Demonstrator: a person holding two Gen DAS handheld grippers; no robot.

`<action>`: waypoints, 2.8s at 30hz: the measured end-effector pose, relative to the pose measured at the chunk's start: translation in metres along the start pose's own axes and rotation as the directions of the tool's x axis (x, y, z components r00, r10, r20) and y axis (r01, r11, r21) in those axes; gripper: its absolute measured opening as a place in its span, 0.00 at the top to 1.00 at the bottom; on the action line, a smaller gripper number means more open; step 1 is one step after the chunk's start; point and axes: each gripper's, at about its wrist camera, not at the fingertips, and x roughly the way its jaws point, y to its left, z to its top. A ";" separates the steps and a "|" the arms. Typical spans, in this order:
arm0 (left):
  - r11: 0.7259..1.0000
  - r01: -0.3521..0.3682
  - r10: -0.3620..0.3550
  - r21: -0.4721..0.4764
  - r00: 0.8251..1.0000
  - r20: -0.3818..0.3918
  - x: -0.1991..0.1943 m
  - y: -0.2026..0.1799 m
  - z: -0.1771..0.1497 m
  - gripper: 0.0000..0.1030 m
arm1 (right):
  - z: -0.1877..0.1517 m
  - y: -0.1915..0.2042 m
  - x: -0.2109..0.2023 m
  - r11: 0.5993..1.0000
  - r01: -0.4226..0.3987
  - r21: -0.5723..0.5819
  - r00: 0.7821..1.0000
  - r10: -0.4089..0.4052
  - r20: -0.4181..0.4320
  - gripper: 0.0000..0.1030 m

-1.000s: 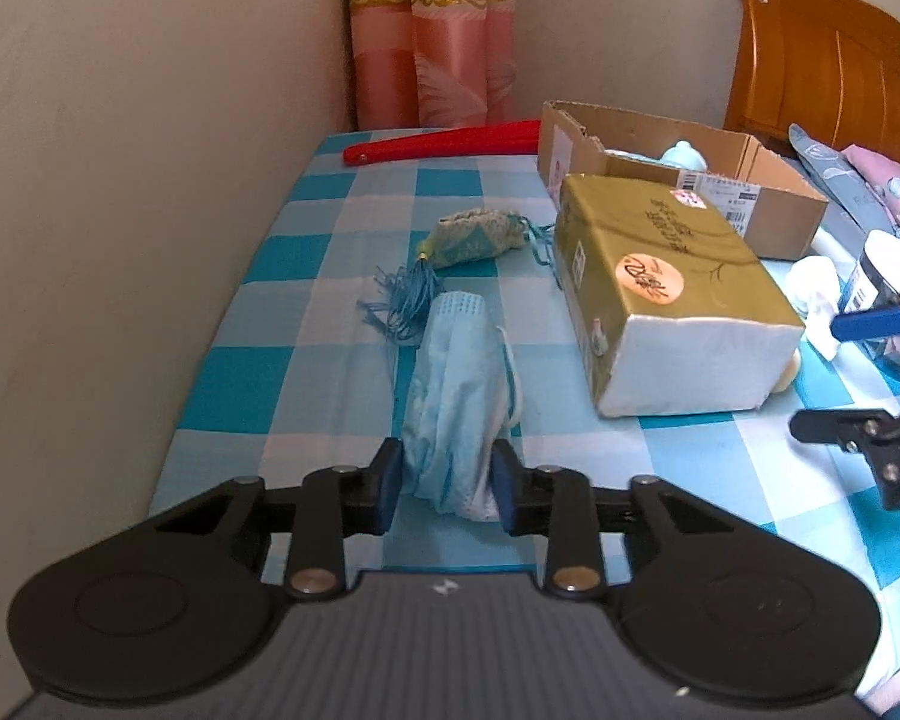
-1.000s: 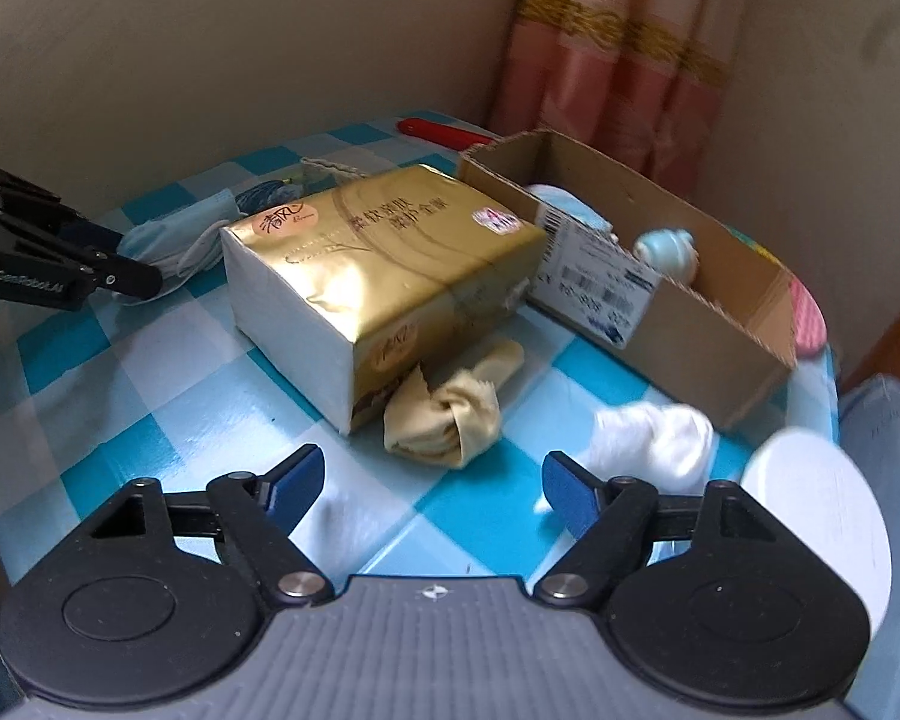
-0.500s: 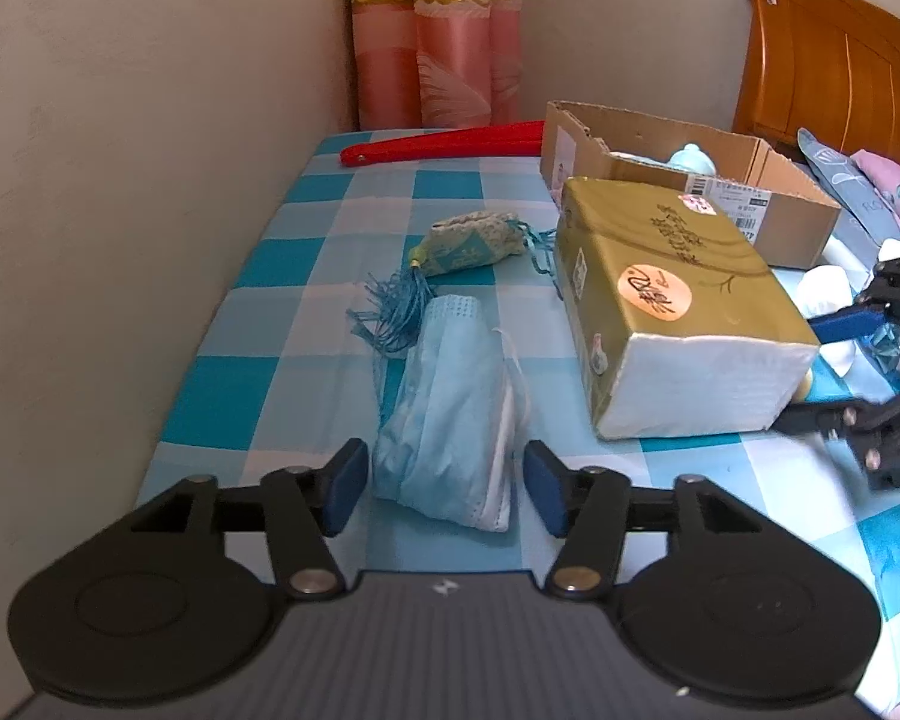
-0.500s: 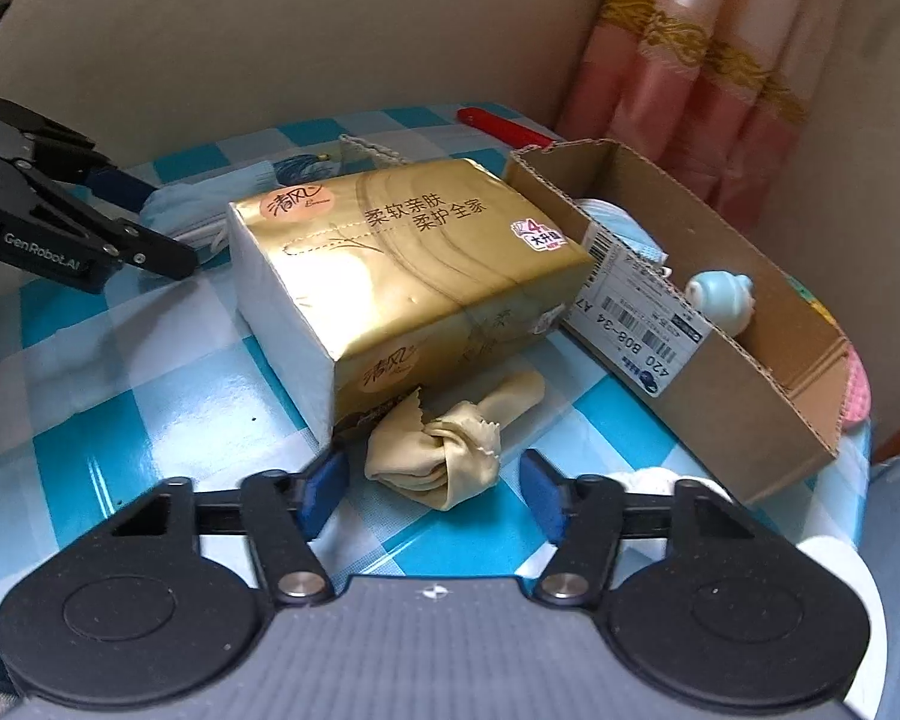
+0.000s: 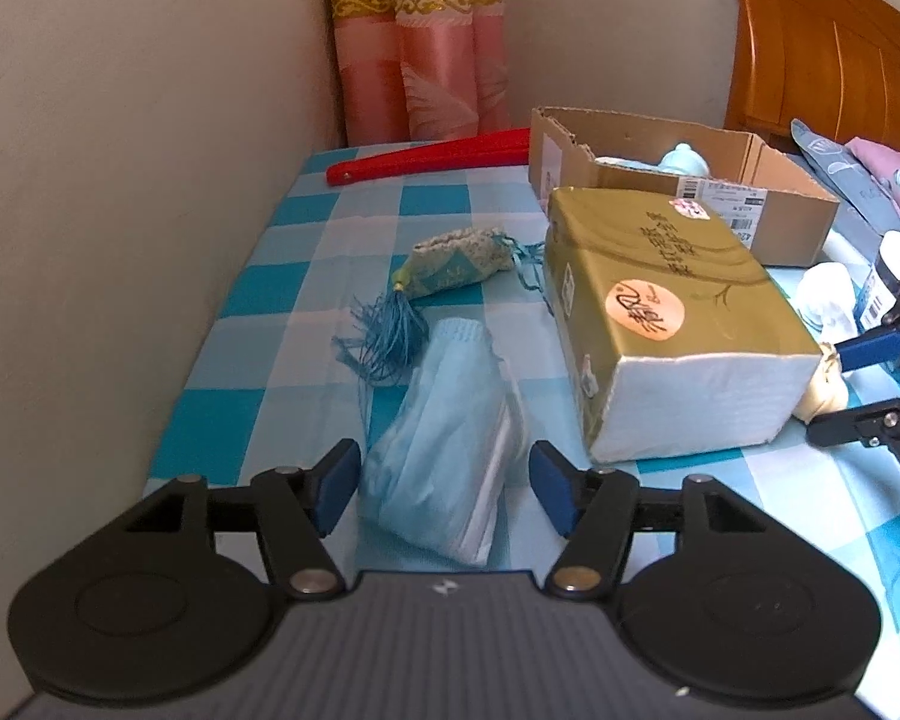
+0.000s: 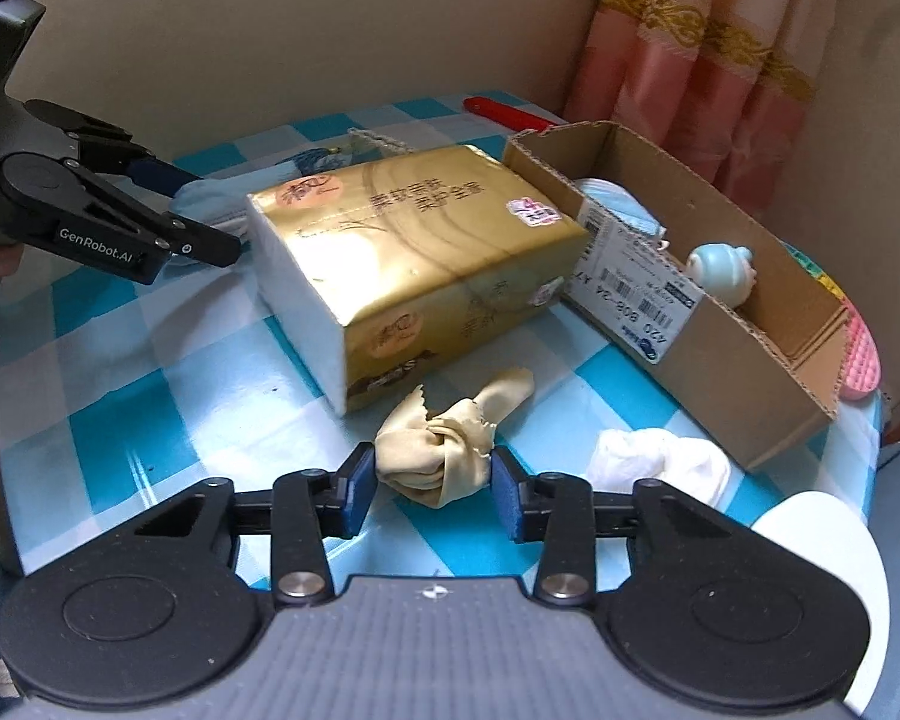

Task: Organize soft objects
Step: 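Carry the mask and beige cloth into the box and open both tools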

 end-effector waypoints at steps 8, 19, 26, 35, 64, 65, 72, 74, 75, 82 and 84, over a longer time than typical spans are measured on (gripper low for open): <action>1.000 0.005 -0.004 0.018 1.000 -0.006 0.010 -0.002 0.003 0.56 | 0.004 -0.001 0.008 1.000 -0.005 0.026 1.000 0.005 0.004 0.51; 0.999 0.041 -0.041 0.010 0.999 -0.015 -0.006 -0.002 -0.002 0.73 | 0.001 0.001 0.011 0.993 0.020 0.118 1.000 -0.023 0.016 0.58; 0.998 0.063 -0.062 0.028 0.997 -0.043 -0.029 -0.006 -0.005 0.73 | -0.006 0.005 -0.011 0.985 0.034 0.171 0.999 -0.040 0.034 0.61; 0.958 0.244 -0.225 0.153 0.966 -0.128 -0.065 -0.047 -0.009 0.73 | -0.020 0.020 -0.054 0.983 0.041 0.179 0.997 -0.052 0.056 0.61; 0.929 0.313 -0.297 0.199 0.949 -0.106 0.026 -0.137 0.186 0.73 | 0.011 -0.092 -0.098 0.924 0.145 0.354 0.959 -0.218 0.178 0.61; 0.933 0.301 -0.285 0.194 0.952 -0.110 0.035 -0.137 0.193 0.73 | 0.014 -0.095 -0.096 0.924 0.144 0.356 0.960 -0.218 0.178 0.61; 0.967 0.182 -0.170 0.178 0.982 -0.082 0.081 -0.133 0.216 0.43 | 0.030 -0.115 -0.083 0.916 0.133 0.380 0.962 -0.212 0.174 0.61; 0.970 0.190 -0.176 0.149 0.979 -0.102 0.084 -0.126 0.214 0.33 | 0.035 -0.120 -0.078 0.912 0.137 0.387 0.962 -0.216 0.167 0.61; 0.970 0.197 -0.184 0.141 0.978 -0.098 0.083 -0.122 0.212 0.28 | 0.038 -0.123 -0.075 0.912 0.139 0.387 0.962 -0.217 0.167 0.61; 0.969 0.188 -0.186 0.161 0.982 -0.028 0.032 -0.097 0.187 0.18 | 0.066 -0.148 -0.048 0.904 0.151 0.399 0.964 -0.223 0.141 0.61; 0.967 0.202 -0.204 0.155 0.979 -0.003 0.014 -0.088 0.178 0.16 | 0.074 -0.154 -0.040 0.902 0.156 0.403 0.965 -0.227 0.135 0.60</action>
